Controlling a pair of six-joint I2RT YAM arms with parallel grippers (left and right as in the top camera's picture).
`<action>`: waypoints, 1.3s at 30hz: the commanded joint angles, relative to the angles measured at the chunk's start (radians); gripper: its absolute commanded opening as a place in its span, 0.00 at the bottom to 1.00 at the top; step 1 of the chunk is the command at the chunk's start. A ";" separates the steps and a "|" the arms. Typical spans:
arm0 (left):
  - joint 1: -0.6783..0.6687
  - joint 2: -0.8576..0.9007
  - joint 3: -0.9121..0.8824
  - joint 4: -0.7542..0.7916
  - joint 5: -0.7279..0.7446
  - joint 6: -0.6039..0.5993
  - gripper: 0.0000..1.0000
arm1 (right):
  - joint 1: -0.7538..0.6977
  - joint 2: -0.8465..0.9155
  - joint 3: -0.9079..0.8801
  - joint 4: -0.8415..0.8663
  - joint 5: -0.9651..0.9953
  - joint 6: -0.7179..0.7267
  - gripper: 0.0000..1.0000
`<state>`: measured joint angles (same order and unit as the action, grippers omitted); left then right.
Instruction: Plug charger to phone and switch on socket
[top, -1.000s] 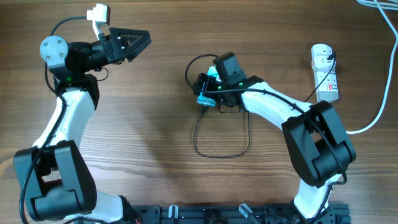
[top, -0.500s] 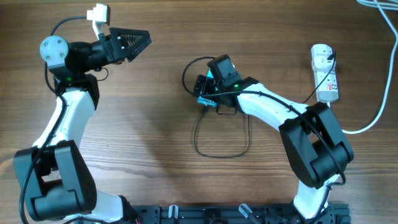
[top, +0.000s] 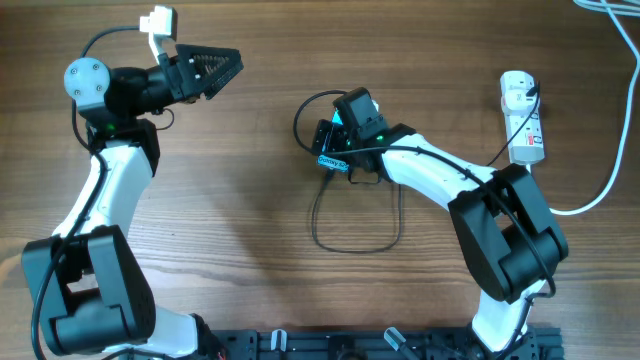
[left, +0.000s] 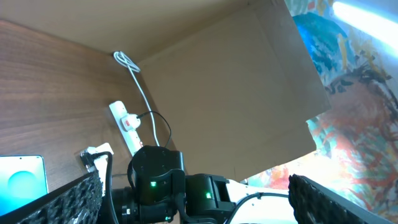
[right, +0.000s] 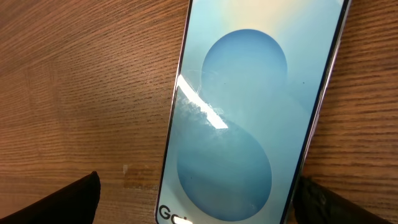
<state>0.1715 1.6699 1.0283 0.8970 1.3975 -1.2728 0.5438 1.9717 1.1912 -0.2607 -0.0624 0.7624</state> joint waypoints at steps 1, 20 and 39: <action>0.003 -0.021 0.003 0.003 0.012 0.006 1.00 | -0.008 0.037 -0.025 -0.021 0.095 0.000 1.00; 0.003 -0.021 0.003 0.003 0.012 0.006 1.00 | -0.008 -0.076 -0.025 -0.054 0.134 -0.031 1.00; 0.003 -0.021 0.003 0.003 0.012 0.006 1.00 | -0.008 -0.080 -0.025 -0.119 0.114 -0.211 1.00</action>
<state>0.1715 1.6699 1.0283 0.8970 1.3975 -1.2728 0.5415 1.9202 1.1721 -0.3809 0.0460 0.6506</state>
